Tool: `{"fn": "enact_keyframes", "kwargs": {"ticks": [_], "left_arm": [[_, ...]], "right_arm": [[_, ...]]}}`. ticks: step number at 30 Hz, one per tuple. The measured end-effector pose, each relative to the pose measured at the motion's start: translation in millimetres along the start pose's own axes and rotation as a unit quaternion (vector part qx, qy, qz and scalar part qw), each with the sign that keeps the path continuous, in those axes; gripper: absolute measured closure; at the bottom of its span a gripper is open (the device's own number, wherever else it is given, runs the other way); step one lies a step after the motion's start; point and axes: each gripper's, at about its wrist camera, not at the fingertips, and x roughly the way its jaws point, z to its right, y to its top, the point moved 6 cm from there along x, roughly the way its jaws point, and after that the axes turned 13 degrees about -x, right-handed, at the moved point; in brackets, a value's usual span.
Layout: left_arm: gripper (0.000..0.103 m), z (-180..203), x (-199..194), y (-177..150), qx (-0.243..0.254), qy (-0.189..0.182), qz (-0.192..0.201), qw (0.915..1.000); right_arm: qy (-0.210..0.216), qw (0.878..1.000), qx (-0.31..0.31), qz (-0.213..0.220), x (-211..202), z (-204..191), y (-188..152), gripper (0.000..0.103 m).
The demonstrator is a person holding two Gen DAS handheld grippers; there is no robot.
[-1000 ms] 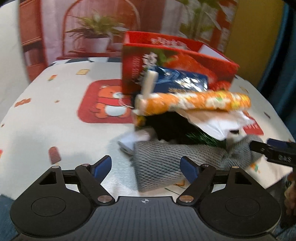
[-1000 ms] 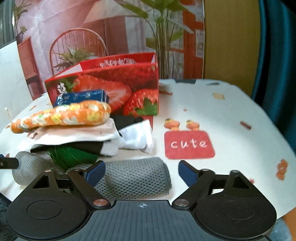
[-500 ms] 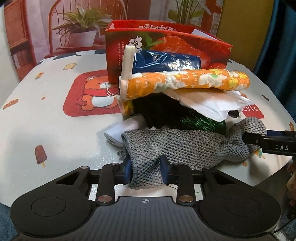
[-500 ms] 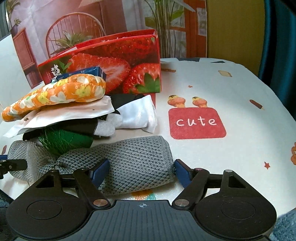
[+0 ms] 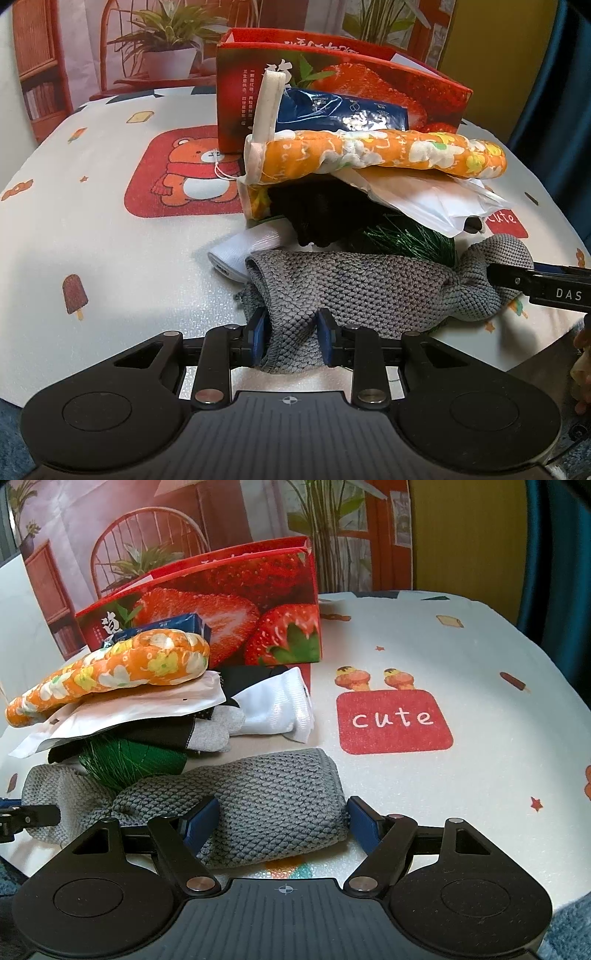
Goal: Organize soft objects
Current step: 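Close the left gripper on the grey knit cloth while the right gripper grasps its other end, then lift the grey knit cloth with both grippers and carry it over the red box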
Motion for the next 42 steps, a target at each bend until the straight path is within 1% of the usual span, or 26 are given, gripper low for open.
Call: {"fn": "enact_keyframes", "kwargs": {"ticks": [6, 7, 8, 9, 11, 12, 13, 14, 16, 19, 24, 28, 38, 42], "left_arm": [[0.072, -2, 0, 0, -0.007, -0.005, 0.002, 1.0], [0.076, -2, -1, 0, -0.007, -0.007, 0.003, 0.9999], [0.082, -1, -1, 0, -0.007, -0.01, 0.004, 0.9999], [0.084, -1, -2, 0, -0.005, -0.01, 0.006, 0.9999], [0.087, 1, -4, -1, -0.001, -0.011, 0.01, 0.9999], [0.088, 1, -5, -1, 0.0, -0.011, 0.012, 0.9999], [0.089, 1, -5, -1, 0.0, -0.011, 0.013, 0.9999], [0.09, 2, -5, -1, 0.001, -0.011, 0.013, 0.9999], [0.091, 1, -5, -1, 0.001, -0.012, 0.012, 0.9999], [0.091, 0, -6, 0, -0.003, -0.015, 0.013, 0.9998], [0.094, -6, -11, 2, -0.018, -0.026, 0.021, 0.9993], [0.095, -7, -23, 6, -0.018, -0.03, 0.044, 0.9984], [0.095, -2, -59, 18, -0.016, -0.037, 0.096, 0.9945], [0.095, 3, -78, 21, -0.007, -0.042, 0.125, 0.9913]], "right_arm": [[0.002, 1.0, 0.003, 0.001, 0, 0, -1, 0.032], [0.003, 1.0, 0.003, 0.001, -1, 0, -1, 0.035], [0.004, 1.0, 0.004, 0.002, -1, 0, -1, 0.038], [0.007, 1.0, 0.005, 0.002, -1, 0, -1, 0.041], [0.007, 1.0, 0.005, 0.003, -1, -1, -1, 0.048], [0.012, 1.0, 0.005, 0.003, -2, -1, -1, 0.051], [0.017, 1.0, 0.006, 0.003, -2, -2, -1, 0.058], [0.02, 1.0, 0.005, 0.003, -2, -3, -1, 0.062], [0.024, 1.0, 0.002, 0.005, -3, -4, -1, 0.064], [0.031, 0.999, 0.0, 0.01, -5, -6, 0, 0.07], [0.032, 0.999, -0.002, 0.02, -10, -7, 2, 0.074], [0.032, 0.999, -0.008, 0.035, -19, -9, 6, 0.076], [0.04, 0.994, -0.034, 0.097, -59, -20, 25, 0.079], [0.043, 0.991, -0.045, 0.121, -74, -25, 32, 0.08]]}}
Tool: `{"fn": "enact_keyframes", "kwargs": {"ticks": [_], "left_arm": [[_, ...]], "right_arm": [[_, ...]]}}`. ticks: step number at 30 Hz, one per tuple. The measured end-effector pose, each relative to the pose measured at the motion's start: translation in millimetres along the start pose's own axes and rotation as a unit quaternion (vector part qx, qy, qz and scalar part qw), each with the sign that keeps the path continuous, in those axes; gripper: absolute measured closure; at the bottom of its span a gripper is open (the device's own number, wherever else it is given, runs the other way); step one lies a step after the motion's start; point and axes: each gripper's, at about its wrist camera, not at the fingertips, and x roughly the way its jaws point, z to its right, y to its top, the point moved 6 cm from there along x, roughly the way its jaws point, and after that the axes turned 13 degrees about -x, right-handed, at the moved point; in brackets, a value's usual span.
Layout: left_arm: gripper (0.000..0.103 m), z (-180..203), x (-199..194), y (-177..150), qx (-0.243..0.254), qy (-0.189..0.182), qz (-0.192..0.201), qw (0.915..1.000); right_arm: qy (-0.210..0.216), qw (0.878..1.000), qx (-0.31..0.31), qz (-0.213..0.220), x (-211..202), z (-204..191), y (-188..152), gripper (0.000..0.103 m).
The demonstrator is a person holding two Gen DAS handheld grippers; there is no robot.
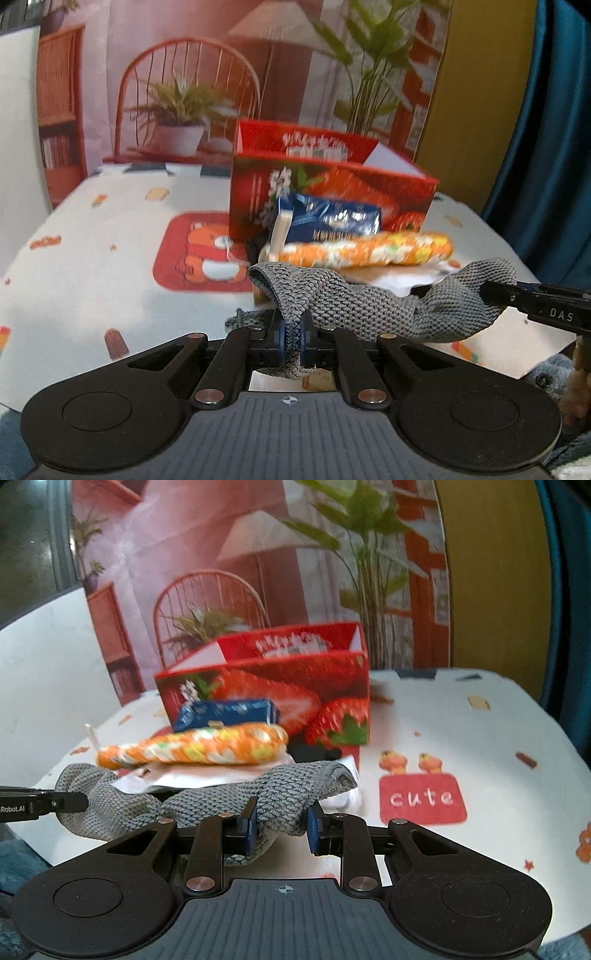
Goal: Organize soft objects
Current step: 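Lift the grey knit cloth with both grippers and carry it over the red box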
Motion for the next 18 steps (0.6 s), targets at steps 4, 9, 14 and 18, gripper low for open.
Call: {"fn": "enact_keyframes", "kwargs": {"ticks": [4, 9, 14, 18], "left_arm": [[0.095, 6, -13, 7, 0.007, -0.003, 0.027, 0.9996], [0.095, 10, -28, 19, 0.008, -0.008, 0.062, 0.998], [0.095, 20, -40, 36, 0.019, -0.012, 0.091, 0.9956], [0.095, 26, -44, 52, 0.023, -0.016, 0.103, 0.9943]], "right_arm": [[0.001, 1.0, -0.015, 0.024, -11, -7, 11, 0.08], [-0.003, 0.998, -0.028, 0.054, -24, -10, 23, 0.08], [-0.007, 0.997, -0.033, 0.073, -30, -9, 38, 0.08], [-0.008, 0.995, -0.039, 0.088, -32, -7, 52, 0.08]]}}
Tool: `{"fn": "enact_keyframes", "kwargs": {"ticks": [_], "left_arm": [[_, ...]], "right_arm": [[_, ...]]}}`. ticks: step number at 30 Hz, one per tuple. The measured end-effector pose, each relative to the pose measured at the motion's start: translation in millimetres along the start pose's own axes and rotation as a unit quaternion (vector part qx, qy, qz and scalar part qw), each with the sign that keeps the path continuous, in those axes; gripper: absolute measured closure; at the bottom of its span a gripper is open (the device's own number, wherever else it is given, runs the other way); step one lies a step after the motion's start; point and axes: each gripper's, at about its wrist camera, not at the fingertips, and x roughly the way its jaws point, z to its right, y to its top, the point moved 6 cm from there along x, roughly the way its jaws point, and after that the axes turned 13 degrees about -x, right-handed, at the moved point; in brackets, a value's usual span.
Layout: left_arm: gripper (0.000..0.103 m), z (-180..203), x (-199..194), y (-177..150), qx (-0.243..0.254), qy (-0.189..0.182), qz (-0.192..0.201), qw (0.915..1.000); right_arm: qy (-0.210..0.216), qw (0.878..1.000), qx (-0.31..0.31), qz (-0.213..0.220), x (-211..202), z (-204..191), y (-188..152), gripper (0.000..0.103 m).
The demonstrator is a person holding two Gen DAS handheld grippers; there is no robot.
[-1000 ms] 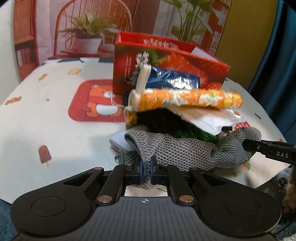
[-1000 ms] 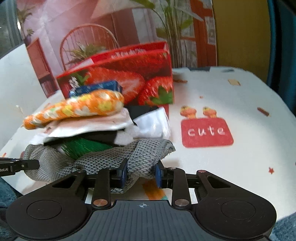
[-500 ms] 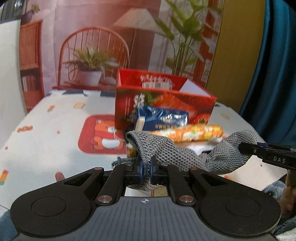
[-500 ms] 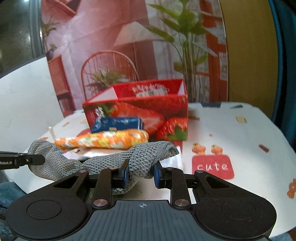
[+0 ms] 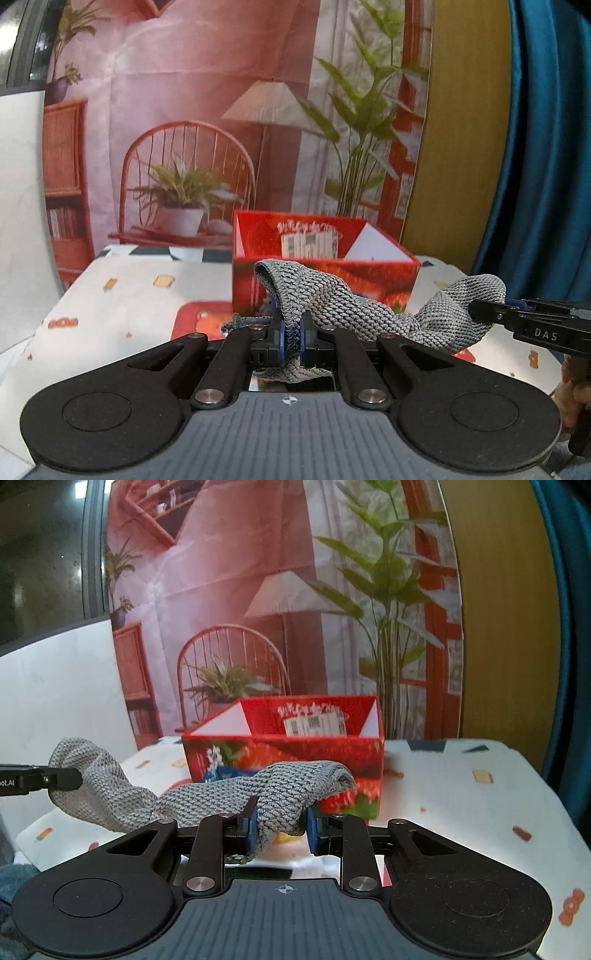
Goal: Organize soft objects
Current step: 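Lift the grey knit cloth with both grippers and carry it over the red box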
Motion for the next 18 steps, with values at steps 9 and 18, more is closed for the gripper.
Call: {"fn": "enact_keyframes", "kwargs": {"ticks": [9, 18], "left_arm": [[0.095, 8, 20, 42, 0.026, 0.008, 0.023, 0.9994], [0.095, 16, 87, 93, 0.038, 0.03, 0.016, 0.9987]], "right_arm": [[0.0, 0.999, -0.011, 0.03, 22, 19, 45, 0.08], [-0.003, 0.999, -0.037, 0.02, 80, 39, 81, 0.08]]}}
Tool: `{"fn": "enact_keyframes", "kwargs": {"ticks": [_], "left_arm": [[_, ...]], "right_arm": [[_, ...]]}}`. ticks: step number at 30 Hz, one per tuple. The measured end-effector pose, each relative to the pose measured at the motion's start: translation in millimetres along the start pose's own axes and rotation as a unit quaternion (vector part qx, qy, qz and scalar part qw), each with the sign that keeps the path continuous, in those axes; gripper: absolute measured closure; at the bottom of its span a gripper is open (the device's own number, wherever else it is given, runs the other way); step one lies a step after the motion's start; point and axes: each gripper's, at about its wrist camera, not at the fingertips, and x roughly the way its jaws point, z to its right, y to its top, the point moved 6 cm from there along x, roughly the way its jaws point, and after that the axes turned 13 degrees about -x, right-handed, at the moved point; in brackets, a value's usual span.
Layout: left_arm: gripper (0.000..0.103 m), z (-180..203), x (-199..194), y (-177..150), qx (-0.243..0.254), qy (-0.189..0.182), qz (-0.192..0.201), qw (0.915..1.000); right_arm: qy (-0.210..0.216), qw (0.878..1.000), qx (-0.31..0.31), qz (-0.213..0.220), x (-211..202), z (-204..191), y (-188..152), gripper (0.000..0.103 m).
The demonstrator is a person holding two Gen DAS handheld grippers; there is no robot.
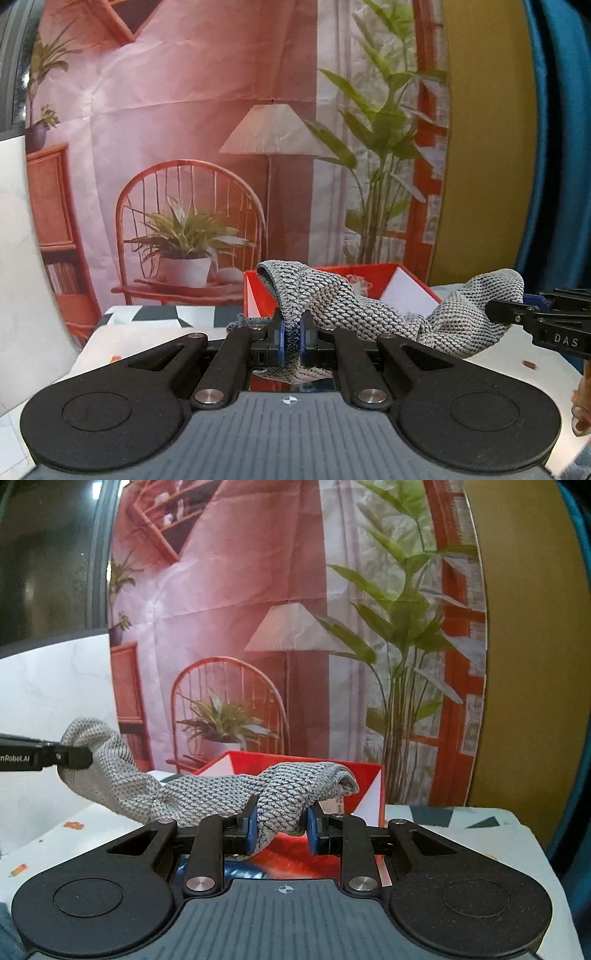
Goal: Organize soft objects
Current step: 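Lift the grey knit cloth with both grippers and carry it over the red box, then open both grippers to drop the grey cloth into the box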
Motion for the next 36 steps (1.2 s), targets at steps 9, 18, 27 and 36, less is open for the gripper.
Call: {"fn": "enact_keyframes", "kwargs": {"ticks": [9, 18, 27, 36], "left_arm": [[0.095, -3, 86, 13, -0.002, 0.03, -0.048, 0.9984], [0.095, -8, 148, -7, -0.001, 0.037, -0.122, 0.9919], [0.095, -24, 185, -20, -0.001, 0.036, -0.186, 0.9819], [0.089, -15, 191, -26, 0.014, -0.015, -0.211, 0.9772]], "right_arm": [[-0.016, 0.999, -0.001, -0.041, 83, 29, 6, 0.08], [-0.019, 0.994, 0.013, -0.107, 138, 44, -18, 0.08], [0.02, 0.986, 0.034, -0.164, 174, 50, -32, 0.079], [0.016, 0.981, 0.027, -0.19, 189, 49, -41, 0.07]]}}
